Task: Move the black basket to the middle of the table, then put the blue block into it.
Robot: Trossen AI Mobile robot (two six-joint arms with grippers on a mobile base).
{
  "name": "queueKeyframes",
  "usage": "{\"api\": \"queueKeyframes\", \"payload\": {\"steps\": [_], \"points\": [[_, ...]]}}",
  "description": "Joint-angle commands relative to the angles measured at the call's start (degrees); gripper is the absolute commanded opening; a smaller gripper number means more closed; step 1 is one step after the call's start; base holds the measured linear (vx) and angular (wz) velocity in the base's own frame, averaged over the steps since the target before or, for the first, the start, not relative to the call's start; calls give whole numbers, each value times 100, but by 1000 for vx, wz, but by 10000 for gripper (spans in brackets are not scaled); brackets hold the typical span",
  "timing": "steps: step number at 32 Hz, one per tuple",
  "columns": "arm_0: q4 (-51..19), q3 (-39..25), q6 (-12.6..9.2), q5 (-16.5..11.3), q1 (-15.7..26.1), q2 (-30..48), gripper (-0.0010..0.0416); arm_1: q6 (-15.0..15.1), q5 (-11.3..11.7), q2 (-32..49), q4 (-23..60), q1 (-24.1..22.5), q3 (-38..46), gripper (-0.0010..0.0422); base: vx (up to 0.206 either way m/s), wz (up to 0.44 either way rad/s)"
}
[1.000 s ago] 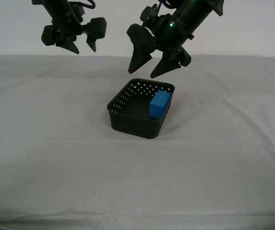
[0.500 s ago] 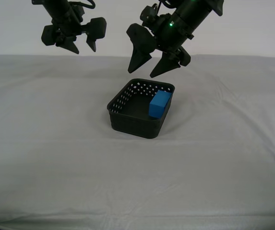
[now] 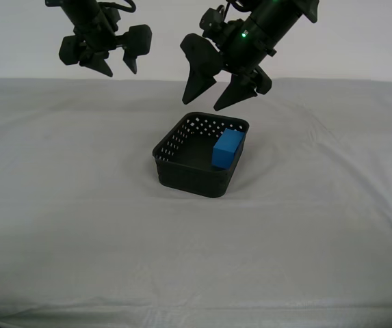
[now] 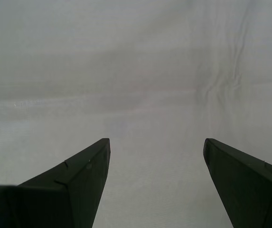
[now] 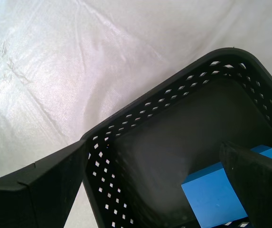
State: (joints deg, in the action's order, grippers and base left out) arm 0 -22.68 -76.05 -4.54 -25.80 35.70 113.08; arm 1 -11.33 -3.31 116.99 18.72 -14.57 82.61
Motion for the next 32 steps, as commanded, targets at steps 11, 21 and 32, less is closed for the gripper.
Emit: {"api": "queueKeyframes", "payload": {"steps": [11,21,32], "points": [[15,-7,-2,-9,2,-2,387,22,-13,0,-7,0,0,270,0,0],[20,-7,0,-9,2,-2,387,22,-15,0,-7,0,0,270,0,0],[35,-7,0,-9,2,-2,387,22,-13,0,-7,2,0,270,0,0]]}}
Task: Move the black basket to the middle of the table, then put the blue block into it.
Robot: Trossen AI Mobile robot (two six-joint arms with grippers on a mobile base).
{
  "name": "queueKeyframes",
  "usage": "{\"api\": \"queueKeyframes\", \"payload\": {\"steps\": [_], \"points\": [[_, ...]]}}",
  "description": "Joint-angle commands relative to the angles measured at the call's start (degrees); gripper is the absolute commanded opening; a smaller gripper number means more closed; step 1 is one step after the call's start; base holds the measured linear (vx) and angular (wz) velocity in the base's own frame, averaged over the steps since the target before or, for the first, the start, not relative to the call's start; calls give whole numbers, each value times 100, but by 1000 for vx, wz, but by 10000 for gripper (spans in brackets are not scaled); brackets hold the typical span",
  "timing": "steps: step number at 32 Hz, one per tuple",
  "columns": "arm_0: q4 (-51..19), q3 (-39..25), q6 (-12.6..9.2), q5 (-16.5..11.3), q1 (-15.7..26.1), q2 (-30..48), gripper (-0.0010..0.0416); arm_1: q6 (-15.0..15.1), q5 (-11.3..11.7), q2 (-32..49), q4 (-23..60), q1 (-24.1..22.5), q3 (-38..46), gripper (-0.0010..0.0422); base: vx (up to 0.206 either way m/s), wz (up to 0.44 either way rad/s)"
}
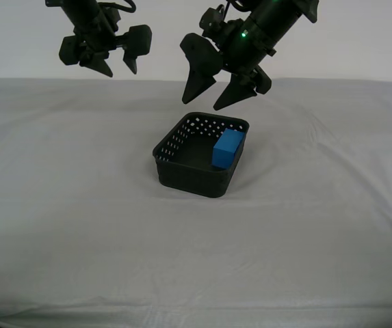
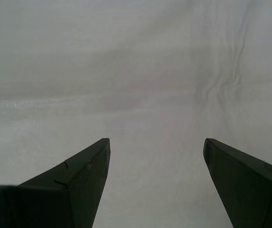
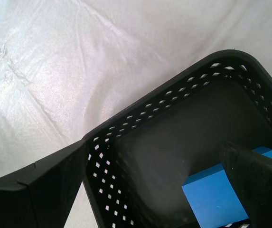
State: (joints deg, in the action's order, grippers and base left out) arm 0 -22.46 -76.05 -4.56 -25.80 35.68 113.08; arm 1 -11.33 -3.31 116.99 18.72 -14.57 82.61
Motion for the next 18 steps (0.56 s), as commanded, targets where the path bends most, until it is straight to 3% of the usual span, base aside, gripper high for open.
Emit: {"api": "queueKeyframes", "payload": {"steps": [1,18], "points": [[15,-7,2,-9,4,-2,387,22,-13,0,-9,0,0,270,0,0],[17,-7,2,-9,4,-2,387,22,-13,0,-7,0,0,270,0,0]]}}
